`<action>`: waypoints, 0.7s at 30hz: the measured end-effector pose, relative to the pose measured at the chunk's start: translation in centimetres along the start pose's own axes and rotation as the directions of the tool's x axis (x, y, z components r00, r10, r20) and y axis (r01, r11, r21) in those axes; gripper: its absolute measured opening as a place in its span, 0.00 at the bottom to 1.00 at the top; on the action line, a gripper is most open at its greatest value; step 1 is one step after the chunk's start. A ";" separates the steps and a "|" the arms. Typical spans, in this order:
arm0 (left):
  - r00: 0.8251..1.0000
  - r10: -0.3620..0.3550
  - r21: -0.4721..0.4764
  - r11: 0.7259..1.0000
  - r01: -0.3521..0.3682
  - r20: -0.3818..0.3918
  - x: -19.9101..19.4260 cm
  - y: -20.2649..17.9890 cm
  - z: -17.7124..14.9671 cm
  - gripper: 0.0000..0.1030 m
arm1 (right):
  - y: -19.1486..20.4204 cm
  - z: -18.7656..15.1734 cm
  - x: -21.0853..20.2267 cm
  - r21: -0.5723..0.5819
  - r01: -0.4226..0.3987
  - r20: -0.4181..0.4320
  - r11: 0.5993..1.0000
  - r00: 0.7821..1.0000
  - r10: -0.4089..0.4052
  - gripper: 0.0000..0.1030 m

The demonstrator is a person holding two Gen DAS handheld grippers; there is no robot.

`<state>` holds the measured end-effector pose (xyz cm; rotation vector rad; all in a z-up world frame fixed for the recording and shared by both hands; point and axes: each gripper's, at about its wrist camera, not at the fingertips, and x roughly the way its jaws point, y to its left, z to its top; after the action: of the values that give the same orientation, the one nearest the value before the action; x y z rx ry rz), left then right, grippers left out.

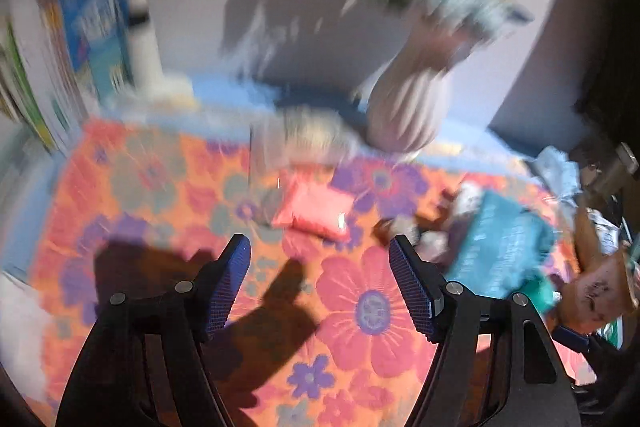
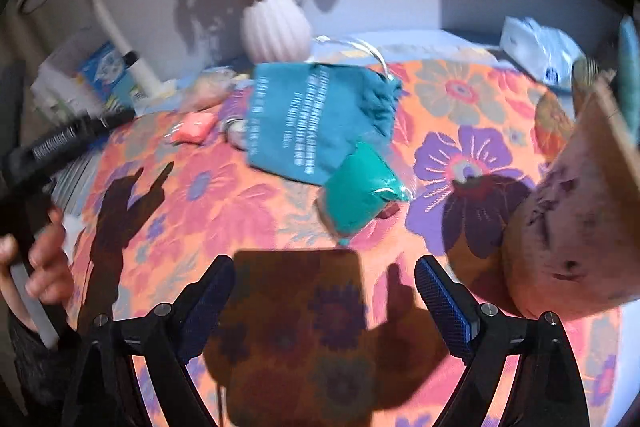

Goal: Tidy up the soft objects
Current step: 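Grasp the pink clay bag with the left gripper while the right gripper grasps the green zip bag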

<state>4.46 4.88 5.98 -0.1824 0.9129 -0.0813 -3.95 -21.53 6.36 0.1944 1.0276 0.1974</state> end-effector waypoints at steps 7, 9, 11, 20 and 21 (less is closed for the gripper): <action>0.997 0.040 -0.049 0.998 -0.043 -0.060 6.0 0.8 0.9 0.68 | -1.3 1.1 2.5 0.115 0.014 0.033 0.993 0.999 -0.018 0.88; 0.997 0.044 -0.040 0.998 -0.046 -0.059 6.5 0.7 1.1 0.68 | -1.1 1.4 2.4 0.115 0.016 0.047 0.993 0.999 -0.022 0.88; 0.997 0.042 -0.023 0.999 -0.044 -0.059 7.0 0.5 1.2 0.68 | -1.0 1.7 2.7 0.118 0.017 0.063 0.993 0.998 -0.024 0.88; 0.997 0.073 0.043 0.997 -0.071 -0.037 7.7 -0.7 1.4 0.65 | -1.8 1.5 2.7 0.170 0.035 0.108 0.985 0.993 -0.054 0.48; 0.996 0.079 0.053 0.996 -0.077 -0.032 7.7 -0.9 1.4 0.59 | -1.9 1.5 2.7 0.170 0.026 0.107 0.985 0.993 -0.045 0.38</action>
<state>10.22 3.06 1.00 -0.0972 0.9499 -0.0358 -1.18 -22.74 4.37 0.3369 0.9367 0.0660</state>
